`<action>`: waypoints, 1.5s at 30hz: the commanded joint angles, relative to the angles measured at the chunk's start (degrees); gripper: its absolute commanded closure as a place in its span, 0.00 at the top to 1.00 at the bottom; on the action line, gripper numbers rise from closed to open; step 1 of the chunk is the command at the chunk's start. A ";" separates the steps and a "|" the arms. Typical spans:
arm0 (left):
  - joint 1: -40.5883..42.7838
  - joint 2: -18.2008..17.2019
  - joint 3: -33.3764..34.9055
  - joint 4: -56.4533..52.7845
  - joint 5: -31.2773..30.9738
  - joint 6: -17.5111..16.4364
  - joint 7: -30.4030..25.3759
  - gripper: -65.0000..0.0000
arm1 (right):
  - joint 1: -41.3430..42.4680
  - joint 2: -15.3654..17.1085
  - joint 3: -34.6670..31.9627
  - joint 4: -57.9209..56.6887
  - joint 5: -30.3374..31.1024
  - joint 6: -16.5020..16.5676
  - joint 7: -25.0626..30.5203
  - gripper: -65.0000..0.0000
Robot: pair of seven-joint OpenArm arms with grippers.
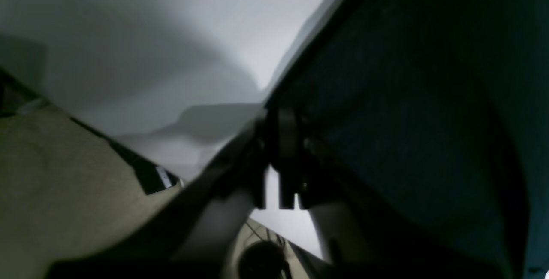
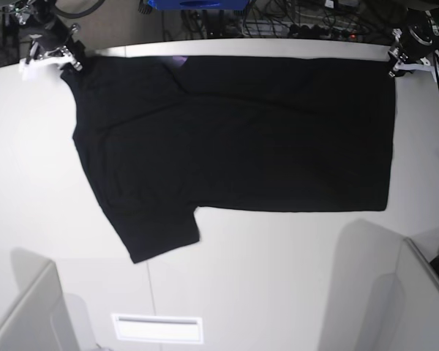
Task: Fold the T-shirt properly
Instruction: 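Drag the held edge further to straighten the black shirt, then release the edge and move right gripper to the opposite sleeve edge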
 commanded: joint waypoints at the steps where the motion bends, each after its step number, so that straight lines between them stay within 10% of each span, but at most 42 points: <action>1: 0.55 -0.77 -1.92 0.99 -0.33 -0.29 -0.70 0.28 | -0.48 0.51 1.75 0.85 0.79 0.31 0.59 0.45; 3: 0.28 -0.77 -4.03 0.99 -0.41 -0.29 -0.70 0.51 | -0.30 0.51 3.42 0.85 0.79 0.31 0.59 0.59; 8: -0.33 -0.95 -9.31 1.42 -0.50 -0.37 -0.79 0.82 | 1.37 0.68 6.41 2.26 0.88 0.31 0.86 0.55; 20: -6.84 -0.95 -6.58 12.06 -0.06 -0.37 -0.70 0.83 | 20.27 5.25 -12.05 7.01 -1.85 -2.24 0.77 0.55; 32: -6.75 -2.18 -6.23 11.97 -0.06 -0.37 -0.79 0.83 | 60.62 9.21 -25.42 -39.15 -26.81 -4.53 6.31 0.56; 45: -6.31 -3.23 -6.41 11.89 -0.06 -0.37 -0.79 0.83 | 71.08 12.90 -37.46 -68.60 -28.92 -0.48 20.64 0.55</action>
